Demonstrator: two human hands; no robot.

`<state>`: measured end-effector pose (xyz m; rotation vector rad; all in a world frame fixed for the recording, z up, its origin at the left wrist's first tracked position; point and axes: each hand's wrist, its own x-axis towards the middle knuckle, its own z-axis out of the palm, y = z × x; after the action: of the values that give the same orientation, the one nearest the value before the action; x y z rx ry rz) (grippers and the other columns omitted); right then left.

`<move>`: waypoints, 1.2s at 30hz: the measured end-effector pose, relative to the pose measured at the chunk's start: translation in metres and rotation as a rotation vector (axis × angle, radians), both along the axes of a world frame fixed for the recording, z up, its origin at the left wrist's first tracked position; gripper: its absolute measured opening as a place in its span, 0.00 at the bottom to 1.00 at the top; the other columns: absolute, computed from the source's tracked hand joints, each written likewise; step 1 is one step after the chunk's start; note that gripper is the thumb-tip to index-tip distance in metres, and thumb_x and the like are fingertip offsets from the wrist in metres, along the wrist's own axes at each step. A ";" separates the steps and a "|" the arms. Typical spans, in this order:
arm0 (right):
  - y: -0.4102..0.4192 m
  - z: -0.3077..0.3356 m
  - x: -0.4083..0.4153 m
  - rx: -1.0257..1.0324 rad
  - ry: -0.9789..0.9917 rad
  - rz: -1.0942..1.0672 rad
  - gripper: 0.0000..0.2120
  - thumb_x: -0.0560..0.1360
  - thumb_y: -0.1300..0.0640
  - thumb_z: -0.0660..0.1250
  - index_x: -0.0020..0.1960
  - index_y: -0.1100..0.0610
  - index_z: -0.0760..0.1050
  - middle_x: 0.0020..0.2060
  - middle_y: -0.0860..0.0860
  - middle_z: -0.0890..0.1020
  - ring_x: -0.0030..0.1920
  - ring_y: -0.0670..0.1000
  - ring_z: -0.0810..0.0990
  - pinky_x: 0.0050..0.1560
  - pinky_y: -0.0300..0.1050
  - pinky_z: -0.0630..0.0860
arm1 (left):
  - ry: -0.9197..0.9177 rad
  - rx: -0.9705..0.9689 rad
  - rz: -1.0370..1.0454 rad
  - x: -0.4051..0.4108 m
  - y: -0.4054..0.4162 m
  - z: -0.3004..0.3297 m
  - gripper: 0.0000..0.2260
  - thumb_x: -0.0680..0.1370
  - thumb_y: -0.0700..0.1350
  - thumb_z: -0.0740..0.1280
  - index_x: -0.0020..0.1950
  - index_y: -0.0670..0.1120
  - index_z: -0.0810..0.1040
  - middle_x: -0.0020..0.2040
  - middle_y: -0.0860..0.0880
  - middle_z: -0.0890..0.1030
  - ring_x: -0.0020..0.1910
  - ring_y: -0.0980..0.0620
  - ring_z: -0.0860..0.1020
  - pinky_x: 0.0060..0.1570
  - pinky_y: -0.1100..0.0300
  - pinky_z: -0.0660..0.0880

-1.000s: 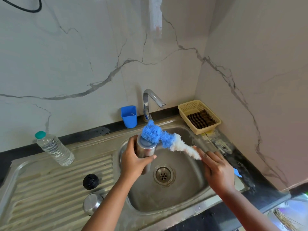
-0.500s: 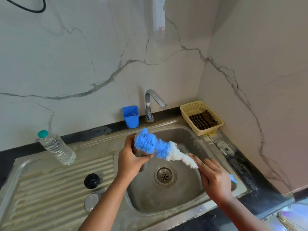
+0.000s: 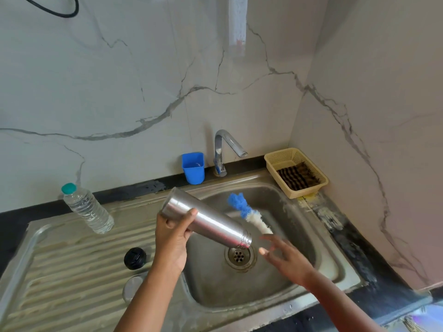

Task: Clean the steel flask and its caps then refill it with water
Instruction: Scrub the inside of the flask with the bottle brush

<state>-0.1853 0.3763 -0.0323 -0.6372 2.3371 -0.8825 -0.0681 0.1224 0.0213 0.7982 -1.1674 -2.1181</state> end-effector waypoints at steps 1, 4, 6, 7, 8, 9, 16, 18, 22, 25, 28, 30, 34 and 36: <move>-0.007 0.001 0.002 -0.053 -0.071 -0.006 0.28 0.61 0.18 0.59 0.59 0.25 0.69 0.56 0.42 0.77 0.60 0.43 0.76 0.64 0.45 0.72 | 0.007 0.042 0.016 0.004 -0.002 0.001 0.26 0.69 0.36 0.74 0.66 0.48 0.73 0.62 0.45 0.79 0.62 0.47 0.78 0.54 0.52 0.77; -0.032 0.017 0.007 -0.294 -0.291 -0.079 0.32 0.63 0.25 0.67 0.58 0.44 0.80 0.52 0.42 0.83 0.52 0.37 0.80 0.50 0.28 0.73 | 0.011 0.132 0.030 0.013 -0.006 -0.003 0.26 0.68 0.39 0.73 0.66 0.48 0.73 0.60 0.43 0.79 0.63 0.44 0.78 0.53 0.51 0.77; -0.048 0.035 0.011 -0.345 -0.381 -0.055 0.25 0.68 0.37 0.67 0.57 0.52 0.81 0.40 0.38 0.83 0.38 0.32 0.78 0.36 0.25 0.69 | -0.012 0.163 0.035 0.017 -0.006 -0.007 0.29 0.65 0.41 0.76 0.65 0.47 0.73 0.55 0.44 0.81 0.63 0.44 0.78 0.51 0.51 0.78; -0.054 0.040 0.013 -0.366 -0.409 -0.037 0.24 0.68 0.40 0.66 0.56 0.54 0.81 0.36 0.39 0.82 0.34 0.34 0.77 0.33 0.26 0.68 | -0.024 0.168 0.036 0.020 -0.006 -0.009 0.33 0.62 0.43 0.80 0.65 0.46 0.74 0.54 0.44 0.82 0.62 0.44 0.79 0.50 0.51 0.79; -0.058 0.041 0.014 -0.379 -0.429 -0.029 0.24 0.67 0.41 0.67 0.56 0.56 0.81 0.33 0.40 0.81 0.31 0.35 0.76 0.31 0.26 0.67 | -0.034 0.172 0.040 0.022 -0.005 -0.011 0.40 0.57 0.47 0.84 0.66 0.46 0.74 0.55 0.44 0.82 0.60 0.45 0.81 0.49 0.52 0.80; -0.063 0.042 0.016 -0.391 -0.431 -0.024 0.26 0.66 0.40 0.69 0.55 0.59 0.82 0.32 0.42 0.80 0.30 0.38 0.75 0.30 0.28 0.67 | -0.048 0.172 0.050 0.025 -0.006 -0.012 0.47 0.50 0.51 0.86 0.66 0.46 0.74 0.56 0.43 0.83 0.57 0.47 0.82 0.49 0.52 0.80; -0.078 0.036 0.020 -0.432 -0.422 -0.052 0.37 0.62 0.32 0.74 0.47 0.66 0.79 0.35 0.54 0.75 0.38 0.52 0.71 0.37 0.43 0.63 | -0.162 0.009 0.035 0.051 -0.014 -0.012 0.62 0.45 0.65 0.84 0.75 0.48 0.63 0.67 0.42 0.77 0.63 0.46 0.79 0.59 0.48 0.77; -0.083 0.037 0.020 -0.433 -0.447 -0.084 0.38 0.61 0.31 0.76 0.50 0.65 0.80 0.37 0.54 0.78 0.39 0.52 0.73 0.42 0.46 0.66 | -0.380 -0.438 0.164 0.062 -0.018 -0.014 0.67 0.49 0.69 0.81 0.80 0.54 0.49 0.78 0.45 0.61 0.76 0.49 0.63 0.73 0.47 0.62; -0.093 0.048 0.023 -0.422 -0.488 -0.111 0.26 0.61 0.37 0.78 0.43 0.59 0.84 0.34 0.50 0.81 0.37 0.49 0.77 0.43 0.44 0.69 | -0.685 -1.669 0.060 0.075 -0.023 -0.001 0.58 0.58 0.78 0.67 0.81 0.52 0.53 0.81 0.43 0.53 0.80 0.41 0.49 0.76 0.41 0.44; -0.102 0.055 0.027 -0.432 -0.500 -0.097 0.16 0.68 0.45 0.76 0.41 0.58 0.84 0.30 0.46 0.82 0.32 0.42 0.78 0.36 0.32 0.71 | -0.760 -2.081 -0.299 0.061 -0.013 -0.001 0.52 0.57 0.68 0.78 0.77 0.54 0.64 0.75 0.46 0.68 0.75 0.43 0.66 0.72 0.33 0.50; -0.107 0.066 0.033 -0.399 -0.501 -0.054 0.13 0.72 0.47 0.72 0.44 0.58 0.83 0.27 0.43 0.81 0.29 0.39 0.77 0.32 0.28 0.69 | -0.744 -2.109 -0.289 0.046 -0.011 -0.004 0.44 0.54 0.48 0.84 0.69 0.52 0.73 0.59 0.48 0.80 0.58 0.48 0.80 0.70 0.36 0.63; -0.110 0.072 0.027 -0.335 -0.416 -0.043 0.18 0.74 0.41 0.67 0.47 0.55 0.83 0.31 0.42 0.82 0.34 0.40 0.79 0.37 0.32 0.72 | -0.699 -2.039 -0.243 0.044 -0.017 -0.005 0.44 0.52 0.47 0.84 0.67 0.52 0.73 0.55 0.50 0.79 0.53 0.49 0.80 0.62 0.42 0.75; -0.124 0.078 -0.015 -0.130 0.182 -0.027 0.03 0.83 0.50 0.58 0.55 0.47 0.68 0.43 0.49 0.80 0.40 0.50 0.82 0.42 0.54 0.82 | -0.663 -1.786 -0.170 0.046 -0.026 -0.005 0.41 0.56 0.47 0.82 0.68 0.53 0.73 0.55 0.51 0.79 0.50 0.49 0.79 0.50 0.53 0.80; -0.138 0.092 -0.038 0.004 0.475 -0.041 0.08 0.81 0.58 0.58 0.57 0.50 0.62 0.39 0.51 0.78 0.36 0.53 0.80 0.37 0.56 0.81 | -0.673 -1.607 -0.127 0.047 -0.027 -0.004 0.41 0.57 0.49 0.82 0.69 0.54 0.72 0.56 0.53 0.79 0.51 0.52 0.79 0.45 0.58 0.80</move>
<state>-0.2228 0.2383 0.0601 -0.8783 2.7772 -0.8100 -0.0207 0.0953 0.0177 0.5412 -2.6070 -0.3572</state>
